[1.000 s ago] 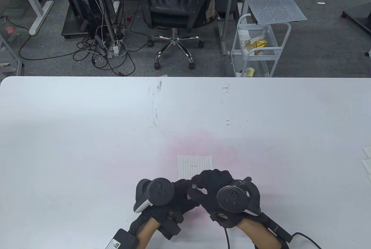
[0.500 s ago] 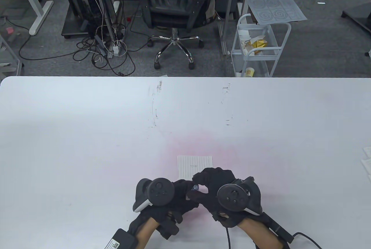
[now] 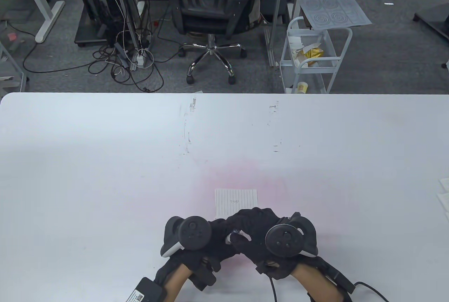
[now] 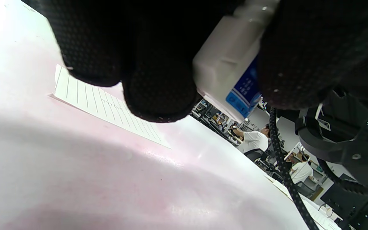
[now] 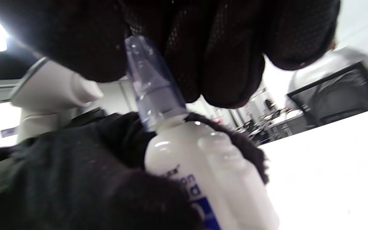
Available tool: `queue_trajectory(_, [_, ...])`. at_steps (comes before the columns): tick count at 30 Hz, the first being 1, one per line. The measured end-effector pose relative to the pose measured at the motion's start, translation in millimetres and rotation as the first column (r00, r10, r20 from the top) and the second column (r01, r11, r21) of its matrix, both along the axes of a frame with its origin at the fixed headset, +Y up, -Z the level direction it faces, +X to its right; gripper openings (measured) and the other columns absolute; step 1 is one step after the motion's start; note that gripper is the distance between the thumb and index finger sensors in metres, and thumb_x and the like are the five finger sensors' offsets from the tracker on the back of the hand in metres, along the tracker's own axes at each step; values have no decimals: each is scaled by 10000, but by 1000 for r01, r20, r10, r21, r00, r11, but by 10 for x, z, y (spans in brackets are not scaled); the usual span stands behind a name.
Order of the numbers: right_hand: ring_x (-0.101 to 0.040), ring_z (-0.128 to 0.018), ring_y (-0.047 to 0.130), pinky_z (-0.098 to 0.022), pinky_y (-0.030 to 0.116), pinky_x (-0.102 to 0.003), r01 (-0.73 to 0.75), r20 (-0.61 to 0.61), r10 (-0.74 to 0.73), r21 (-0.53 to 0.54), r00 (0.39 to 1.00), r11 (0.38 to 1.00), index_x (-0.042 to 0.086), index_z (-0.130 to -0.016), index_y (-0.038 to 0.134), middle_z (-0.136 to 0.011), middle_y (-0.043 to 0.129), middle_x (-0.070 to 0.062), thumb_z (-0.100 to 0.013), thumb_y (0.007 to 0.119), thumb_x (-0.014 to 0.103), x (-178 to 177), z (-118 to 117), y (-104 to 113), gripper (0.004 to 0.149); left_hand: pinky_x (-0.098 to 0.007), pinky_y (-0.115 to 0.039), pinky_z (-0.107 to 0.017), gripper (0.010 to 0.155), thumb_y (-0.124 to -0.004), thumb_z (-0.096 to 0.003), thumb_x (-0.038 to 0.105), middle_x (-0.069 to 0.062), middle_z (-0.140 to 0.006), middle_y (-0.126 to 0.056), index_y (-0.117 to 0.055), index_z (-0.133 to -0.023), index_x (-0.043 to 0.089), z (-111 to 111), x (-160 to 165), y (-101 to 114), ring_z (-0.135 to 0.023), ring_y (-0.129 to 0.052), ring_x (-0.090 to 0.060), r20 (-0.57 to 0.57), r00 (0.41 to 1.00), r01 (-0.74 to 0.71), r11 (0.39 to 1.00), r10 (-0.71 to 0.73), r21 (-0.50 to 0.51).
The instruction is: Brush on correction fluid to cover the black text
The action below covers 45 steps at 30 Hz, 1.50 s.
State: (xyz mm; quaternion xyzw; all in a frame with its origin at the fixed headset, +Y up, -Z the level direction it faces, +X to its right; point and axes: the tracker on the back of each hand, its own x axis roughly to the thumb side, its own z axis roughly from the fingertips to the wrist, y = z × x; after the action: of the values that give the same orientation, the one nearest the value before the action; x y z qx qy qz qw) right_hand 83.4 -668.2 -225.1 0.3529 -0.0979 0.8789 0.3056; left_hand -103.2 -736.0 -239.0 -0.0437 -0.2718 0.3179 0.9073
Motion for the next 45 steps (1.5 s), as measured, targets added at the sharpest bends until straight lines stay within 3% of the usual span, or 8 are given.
queue_trajectory(4, [-338,-619,972,-524,748,-552,-13,95,12,5,995,1000,204,-819,818,-773,862,-62,-351,864,522,38,-8,-5,568,-388,-901,-460,585,-973,-306,519,-69,-724,-1004,-872,-808,235,-9,-20,18,-464,-1103,-165,-14,1000,-25,1000,25,1])
queue_trajectory(7, [-301,-538,986,-494,766,-536,-17,193,8,44,981,999,215,-757,838,-702,885,-41,-310,860,624,51,8,-13,606,-389,-901,-459,584,-974,-307,518,-71,-722,-1005,-873,-807,232,-10,-34,24,-460,-1101,-166,-26,1000,-15,1000,15,8])
queue_trajectory(13, [-265,-410,1020,-425,809,-515,3,216,-12,43,976,999,202,-676,881,-594,929,-40,-317,891,548,-4,30,-60,498,-405,-884,-468,586,-964,-312,517,-80,-721,-1000,-871,-807,218,14,2,19,-470,-1089,-182,-24,999,39,999,-38,33])
queue_trajectory(22, [-327,-566,994,-502,767,-548,-69,93,65,34,994,997,203,-772,848,-727,891,-62,-364,855,455,-56,44,-50,480,-410,-876,-473,585,-969,-308,519,-75,-713,-1003,-880,-803,221,19,12,30,-473,-1082,-191,-27,998,55,998,-54,42])
queue_trajectory(25, [-337,-614,968,-524,745,-552,-88,152,85,15,985,996,205,-813,816,-772,858,-57,-351,843,572,-30,46,-41,591,-409,-875,-474,585,-968,-308,522,-71,-713,-1004,-880,-803,222,13,-11,48,-472,-1081,-189,-40,999,34,999,-33,41])
queue_trajectory(28, [-304,-530,988,-488,765,-538,-91,239,78,44,968,995,210,-750,841,-694,887,-43,-306,850,647,-22,57,-63,623,-409,-876,-472,585,-972,-303,522,-71,-711,-1005,-883,-800,226,13,-24,54,-470,-1081,-190,-49,998,52,997,-49,51])
queue_trajectory(32, [-274,-433,1011,-443,795,-520,-114,263,91,70,961,991,213,-678,876,-606,922,-32,-314,874,593,-63,76,-89,526,-411,-874,-477,588,-978,-296,521,-66,-712,-1007,-886,-799,231,18,-11,41,-476,-1080,-189,-43,995,90,995,-87,52])
queue_trajectory(45, [-312,-519,992,-487,769,-541,-48,167,45,14,985,999,211,-735,867,-686,899,-56,-357,861,467,1,88,35,456,-401,-875,-489,581,-986,-286,532,-48,-708,-1021,-901,-787,251,9,1,3,-493,-1077,-176,-32,988,155,987,-154,39])
